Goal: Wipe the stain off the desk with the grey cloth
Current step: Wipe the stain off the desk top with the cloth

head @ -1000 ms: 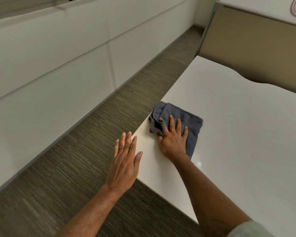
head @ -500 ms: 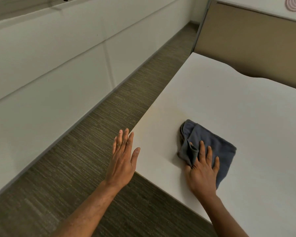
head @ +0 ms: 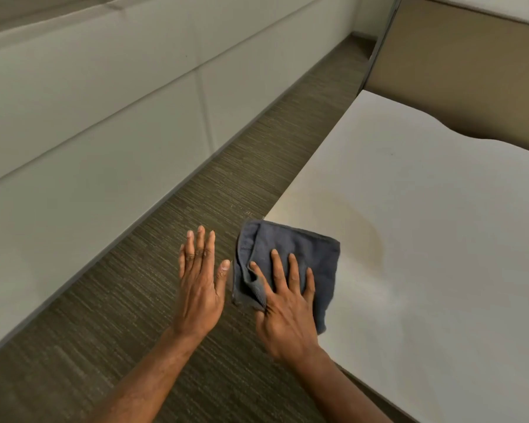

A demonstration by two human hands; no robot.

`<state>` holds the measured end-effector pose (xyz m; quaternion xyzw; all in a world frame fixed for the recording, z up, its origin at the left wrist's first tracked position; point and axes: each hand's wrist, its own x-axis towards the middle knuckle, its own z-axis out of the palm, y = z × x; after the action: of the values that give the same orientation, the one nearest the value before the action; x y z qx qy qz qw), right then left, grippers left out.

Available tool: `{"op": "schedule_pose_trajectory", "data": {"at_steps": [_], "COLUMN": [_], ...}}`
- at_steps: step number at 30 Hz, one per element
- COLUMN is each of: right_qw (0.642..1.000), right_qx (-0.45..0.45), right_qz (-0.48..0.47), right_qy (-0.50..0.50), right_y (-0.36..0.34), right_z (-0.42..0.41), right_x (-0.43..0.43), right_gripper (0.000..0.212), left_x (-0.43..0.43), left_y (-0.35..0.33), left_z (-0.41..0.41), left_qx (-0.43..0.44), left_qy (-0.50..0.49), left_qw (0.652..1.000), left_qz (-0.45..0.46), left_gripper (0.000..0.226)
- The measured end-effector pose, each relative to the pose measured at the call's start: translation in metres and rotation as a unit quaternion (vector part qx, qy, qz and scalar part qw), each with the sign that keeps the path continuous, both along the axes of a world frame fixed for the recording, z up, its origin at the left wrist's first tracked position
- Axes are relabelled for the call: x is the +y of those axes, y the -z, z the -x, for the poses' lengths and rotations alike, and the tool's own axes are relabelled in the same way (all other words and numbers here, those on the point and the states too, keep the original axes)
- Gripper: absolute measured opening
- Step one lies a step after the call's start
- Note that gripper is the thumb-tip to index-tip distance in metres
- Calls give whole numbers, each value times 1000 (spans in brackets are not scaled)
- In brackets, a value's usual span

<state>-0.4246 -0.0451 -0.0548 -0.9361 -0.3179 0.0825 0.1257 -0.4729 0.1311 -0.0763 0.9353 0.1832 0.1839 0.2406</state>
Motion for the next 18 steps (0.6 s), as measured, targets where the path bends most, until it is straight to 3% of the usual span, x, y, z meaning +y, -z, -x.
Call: {"op": "schedule_pose_trajectory", "data": {"at_steps": [5, 18], "right_qw": [1000, 995], "right_qx": [-17, -10], "right_qz": [10, 41], "right_qy": [-8, 89], "right_y": [2, -5], "right_z": [-30, -142], "right_x": [35, 45], "right_gripper": [72, 66], "left_x": [9, -3], "left_y": [1, 3], "left_z": [-2, -13], "left_qx": [-6, 24], "left_qy": [-19, 31], "left_qw": [1000, 999], "left_qz": [11, -13], "left_gripper": [65, 65]}}
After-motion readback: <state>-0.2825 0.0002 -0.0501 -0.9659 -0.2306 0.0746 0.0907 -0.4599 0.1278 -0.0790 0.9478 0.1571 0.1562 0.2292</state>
